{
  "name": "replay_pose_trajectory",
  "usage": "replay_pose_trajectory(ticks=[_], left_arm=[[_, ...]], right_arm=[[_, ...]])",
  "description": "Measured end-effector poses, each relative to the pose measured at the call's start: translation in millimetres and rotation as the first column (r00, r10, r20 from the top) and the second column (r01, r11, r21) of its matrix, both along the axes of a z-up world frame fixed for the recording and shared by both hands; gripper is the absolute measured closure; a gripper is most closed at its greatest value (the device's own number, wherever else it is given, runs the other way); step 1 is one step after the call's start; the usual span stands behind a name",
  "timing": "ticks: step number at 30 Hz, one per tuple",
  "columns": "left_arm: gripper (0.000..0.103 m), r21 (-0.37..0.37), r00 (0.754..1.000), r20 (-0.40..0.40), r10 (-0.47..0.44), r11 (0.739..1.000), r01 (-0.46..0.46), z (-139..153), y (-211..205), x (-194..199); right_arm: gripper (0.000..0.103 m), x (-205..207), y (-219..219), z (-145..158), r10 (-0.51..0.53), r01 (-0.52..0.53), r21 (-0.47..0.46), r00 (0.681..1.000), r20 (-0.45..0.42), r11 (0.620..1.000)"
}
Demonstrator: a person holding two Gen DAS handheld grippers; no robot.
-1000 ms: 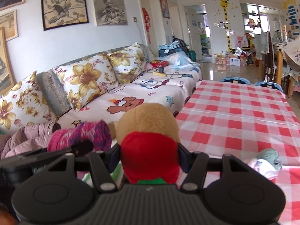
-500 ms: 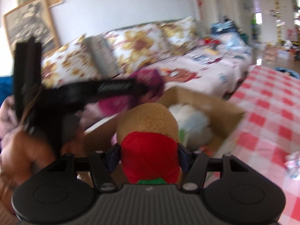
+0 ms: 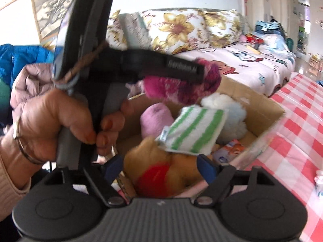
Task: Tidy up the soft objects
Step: 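Open both tools to drop the strawberry plush and knit hat into the box, then move both tools back to the white cloth bundle and green fluffy plush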
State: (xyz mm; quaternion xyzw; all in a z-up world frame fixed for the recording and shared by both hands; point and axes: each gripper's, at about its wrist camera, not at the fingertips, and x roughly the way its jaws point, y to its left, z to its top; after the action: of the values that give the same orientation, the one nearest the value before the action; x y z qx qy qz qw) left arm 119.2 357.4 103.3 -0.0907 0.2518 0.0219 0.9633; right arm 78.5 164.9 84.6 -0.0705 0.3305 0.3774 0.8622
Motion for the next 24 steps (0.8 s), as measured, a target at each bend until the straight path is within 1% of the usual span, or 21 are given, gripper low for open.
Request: replay_pose_trajectory(ticks=[2,3,6,8,12,17,24], left_arm=[[0.01,0.021,0.999,-0.016,-0.044,0.999,0.044,-2.9,-6.3,1.2],[0.004,0.03,0.998,-0.013,-0.062,0.998,0.063,-3.3,-8.3,1.0],[0.001,0.089,0.994,0.012,-0.104,0.991,0.103,-1.6,-19.1,-4.6],[0.0,0.117,0.995,0.016,-0.102,0.988,0.1,-2.5,-21.9,-6.5],[0.0,0.093,0.996,0.016,-0.087,0.992,0.085,-2.7,-16.9,-9.3],[0.0,0.082,0.997,0.025,-0.073,0.994,0.07,-1.7,-13.5,-15.0],[0.0,0.095,0.995,0.015,-0.095,0.991,0.093,-2.4,-28.3,-9.3]], right_arm=[[0.019,0.4,-7.9,2.8,-0.025,0.025,0.016,1.0,0.003,1.0],[0.019,0.9,-12.0,4.1,-0.037,0.037,0.022,0.999,0.004,0.999],[0.017,1.0,-26.2,6.4,-0.073,0.072,0.036,0.997,0.007,0.997],[0.017,1.1,-34.1,7.8,-0.095,0.095,0.043,0.995,0.01,0.995],[0.016,-3.5,-46.6,10.6,-0.136,0.134,0.059,0.991,0.019,0.989],[0.014,0.1,-58.6,12.7,-0.189,0.186,0.075,0.982,0.026,0.98],[0.013,7.7,-78.0,9.2,-0.269,0.266,0.084,0.963,0.022,0.96]])
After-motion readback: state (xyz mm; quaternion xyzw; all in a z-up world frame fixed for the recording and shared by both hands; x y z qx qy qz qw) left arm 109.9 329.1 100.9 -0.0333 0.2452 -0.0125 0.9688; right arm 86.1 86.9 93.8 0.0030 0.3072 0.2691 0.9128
